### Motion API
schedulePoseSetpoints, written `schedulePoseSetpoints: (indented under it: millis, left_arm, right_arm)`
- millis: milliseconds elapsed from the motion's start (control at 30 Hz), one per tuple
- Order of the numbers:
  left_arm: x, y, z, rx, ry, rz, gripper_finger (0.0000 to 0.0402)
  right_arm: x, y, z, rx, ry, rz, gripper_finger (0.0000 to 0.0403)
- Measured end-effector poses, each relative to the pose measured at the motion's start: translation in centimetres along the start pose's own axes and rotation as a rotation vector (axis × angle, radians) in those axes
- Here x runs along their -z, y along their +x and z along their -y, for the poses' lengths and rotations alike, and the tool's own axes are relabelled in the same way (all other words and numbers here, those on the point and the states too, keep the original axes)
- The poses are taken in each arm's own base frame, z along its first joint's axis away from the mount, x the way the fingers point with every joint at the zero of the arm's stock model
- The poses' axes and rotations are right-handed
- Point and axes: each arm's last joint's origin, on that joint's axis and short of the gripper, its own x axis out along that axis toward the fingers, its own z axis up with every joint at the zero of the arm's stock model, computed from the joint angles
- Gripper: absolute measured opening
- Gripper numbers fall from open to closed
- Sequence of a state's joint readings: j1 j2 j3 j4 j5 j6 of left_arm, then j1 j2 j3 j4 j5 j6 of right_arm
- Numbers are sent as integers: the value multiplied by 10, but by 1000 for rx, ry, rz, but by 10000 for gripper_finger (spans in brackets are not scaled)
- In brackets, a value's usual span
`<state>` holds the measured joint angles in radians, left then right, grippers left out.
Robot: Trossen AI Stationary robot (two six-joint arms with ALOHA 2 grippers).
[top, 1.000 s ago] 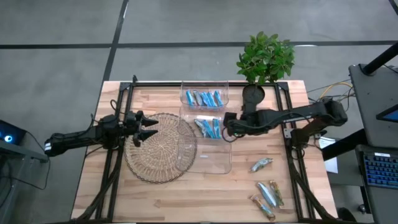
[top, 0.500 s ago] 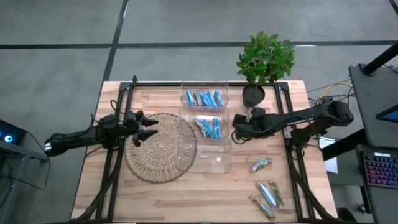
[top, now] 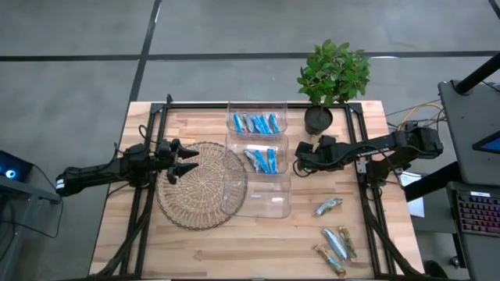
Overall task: Pick and place Granola Bars by type
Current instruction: Put the yellow granola bar into the bottom transparent bin
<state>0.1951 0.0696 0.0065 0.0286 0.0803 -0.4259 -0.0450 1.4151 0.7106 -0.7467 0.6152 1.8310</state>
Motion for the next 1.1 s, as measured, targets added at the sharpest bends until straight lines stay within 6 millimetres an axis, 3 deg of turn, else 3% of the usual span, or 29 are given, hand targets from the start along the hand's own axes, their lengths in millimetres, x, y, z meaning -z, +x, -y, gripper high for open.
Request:
schedulePoseSetpoints:
  millis: [367,800,1100]
  left_arm:
    - [0,0,0,0,0,-1,261]
    - [0,0,0,0,0,0,261]
    - [0,0,0,0,0,0,261]
  right_arm:
    - [-11,27,-2,46,4,-44,263]
    - [-1,41,-5,77,-54,-151,255]
    - [-1,42,-5,75,-46,-145,181]
